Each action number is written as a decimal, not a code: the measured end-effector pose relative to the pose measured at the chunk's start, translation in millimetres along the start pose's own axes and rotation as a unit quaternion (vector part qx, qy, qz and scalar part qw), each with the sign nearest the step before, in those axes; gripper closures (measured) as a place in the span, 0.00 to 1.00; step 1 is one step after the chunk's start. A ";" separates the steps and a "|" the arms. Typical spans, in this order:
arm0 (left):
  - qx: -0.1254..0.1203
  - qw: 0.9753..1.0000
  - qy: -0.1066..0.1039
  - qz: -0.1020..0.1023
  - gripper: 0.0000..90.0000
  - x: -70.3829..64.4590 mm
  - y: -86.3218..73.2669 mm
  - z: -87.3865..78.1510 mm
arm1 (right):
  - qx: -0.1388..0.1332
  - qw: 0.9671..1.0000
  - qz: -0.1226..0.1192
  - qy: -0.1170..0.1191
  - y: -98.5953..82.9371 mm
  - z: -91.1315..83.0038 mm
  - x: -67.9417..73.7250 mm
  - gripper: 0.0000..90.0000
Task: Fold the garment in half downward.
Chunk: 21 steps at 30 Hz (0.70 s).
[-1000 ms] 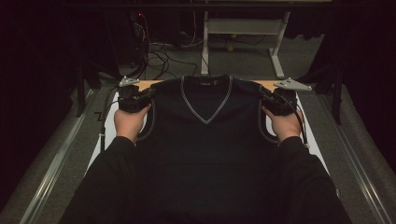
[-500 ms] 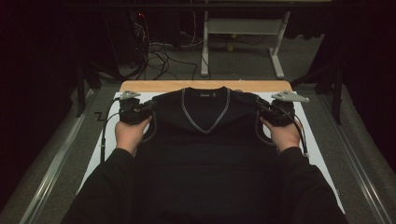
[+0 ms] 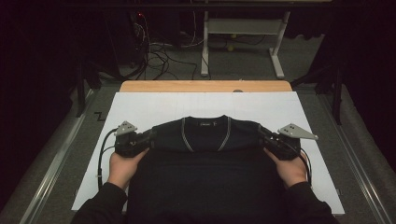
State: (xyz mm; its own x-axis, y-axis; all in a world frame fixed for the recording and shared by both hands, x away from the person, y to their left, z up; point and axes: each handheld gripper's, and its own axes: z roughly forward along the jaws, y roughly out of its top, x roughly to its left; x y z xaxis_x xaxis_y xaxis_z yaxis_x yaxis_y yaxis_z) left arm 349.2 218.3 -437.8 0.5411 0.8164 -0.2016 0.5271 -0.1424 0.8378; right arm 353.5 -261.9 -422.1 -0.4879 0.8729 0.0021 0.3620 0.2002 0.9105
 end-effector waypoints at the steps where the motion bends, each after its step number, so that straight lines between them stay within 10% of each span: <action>1: 0.001 1.000 -0.002 0.002 0.79 -1.7 -4.4 -1.8 | -0.001 1.000 0.000 0.003 -4.3 -2.7 1.4 0.88; 21: -0.028 0.998 -0.057 0.010 0.79 -40.1 -44.7 -60.5 | -0.028 0.999 -0.030 0.027 -46.8 -64.2 35.1 0.88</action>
State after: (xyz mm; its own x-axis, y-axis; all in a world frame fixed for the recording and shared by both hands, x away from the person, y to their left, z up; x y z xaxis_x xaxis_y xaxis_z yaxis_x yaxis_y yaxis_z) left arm 264.3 225.7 -436.5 0.6236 0.7444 -0.2386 0.4803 -0.1240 0.8683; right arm 268.5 -269.2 -438.0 -0.5500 0.8345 -0.0329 0.2856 0.2250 0.9316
